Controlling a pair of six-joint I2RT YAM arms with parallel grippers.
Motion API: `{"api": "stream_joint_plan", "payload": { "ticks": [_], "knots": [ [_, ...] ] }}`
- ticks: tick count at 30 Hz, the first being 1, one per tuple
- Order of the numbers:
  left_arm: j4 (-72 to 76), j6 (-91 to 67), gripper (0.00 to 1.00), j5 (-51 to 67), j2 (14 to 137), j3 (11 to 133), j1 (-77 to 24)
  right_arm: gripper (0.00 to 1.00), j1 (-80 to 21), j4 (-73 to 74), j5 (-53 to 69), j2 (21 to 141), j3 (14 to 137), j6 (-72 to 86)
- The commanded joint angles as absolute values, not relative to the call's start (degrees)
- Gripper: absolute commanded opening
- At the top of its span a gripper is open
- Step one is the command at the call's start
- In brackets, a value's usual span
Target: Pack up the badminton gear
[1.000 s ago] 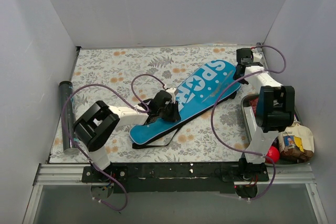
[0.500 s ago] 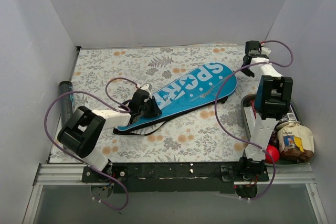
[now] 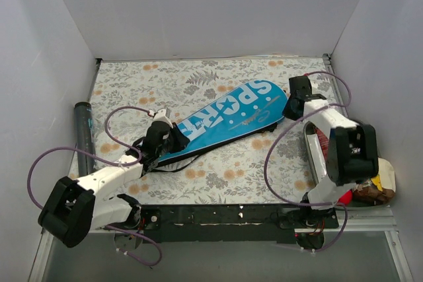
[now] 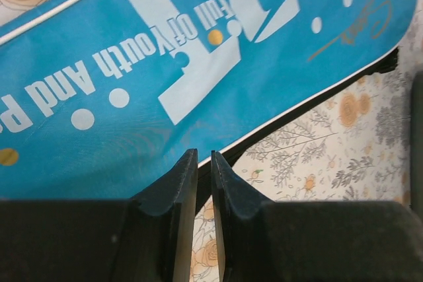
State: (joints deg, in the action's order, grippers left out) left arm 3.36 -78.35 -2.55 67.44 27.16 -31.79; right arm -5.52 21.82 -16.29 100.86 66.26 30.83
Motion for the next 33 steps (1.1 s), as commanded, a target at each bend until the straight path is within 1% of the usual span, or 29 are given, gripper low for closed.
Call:
{"api": "stream_joint_plan", "payload": {
  "ticks": [1,2,3,5,6,9,11,15,21,33],
  "knots": [
    [2.02,-78.57,0.15,-4.04,62.06,27.16,-31.38,0.01,-11.15,15.73,-20.73,84.66,58.74,29.19],
    [1.85,-78.57,0.16,-4.04,61.44,27.25,-31.46,0.05,-12.12,16.52,-20.74,82.72,57.84,28.57],
    [1.50,-78.31,0.17,-3.61,60.83,27.51,-31.46,0.07,-13.78,16.70,-20.39,79.57,56.87,28.13],
    [1.41,-78.31,0.17,-3.43,60.82,27.86,-31.46,0.12,-15.28,16.44,-18.55,77.53,54.76,27.34],
    [1.67,-78.22,0.17,-2.73,61.17,28.21,-31.46,0.12,-15.99,16.70,-17.50,77.08,54.49,27.07],
    [2.19,-78.22,0.18,-1.41,62.40,28.83,-31.46,0.10,-16.00,16.88,-14.95,79.35,55.02,25.06],
    [2.63,-78.31,0.18,-0.97,63.19,28.92,-31.46,0.01,-16.08,16.96,-12.05,81.38,56.33,24.18],
    [3.16,-78.49,0.18,-0.09,63.19,28.65,-31.46,0.01,-16.08,17.49,-8.18,86.91,58.53,22.94],
    [3.08,-78.49,0.18,-0.09,61.61,27.69,-31.46,0.01,-16.08,14.86,-5.37,89.38,58.36,22.32],
    [3.08,-77.61,0.18,-0.17,61.44,27.16,-31.46,0.01,-16.17,12.92,-5.01,94.22,56.34,22.41]
  ]
}}
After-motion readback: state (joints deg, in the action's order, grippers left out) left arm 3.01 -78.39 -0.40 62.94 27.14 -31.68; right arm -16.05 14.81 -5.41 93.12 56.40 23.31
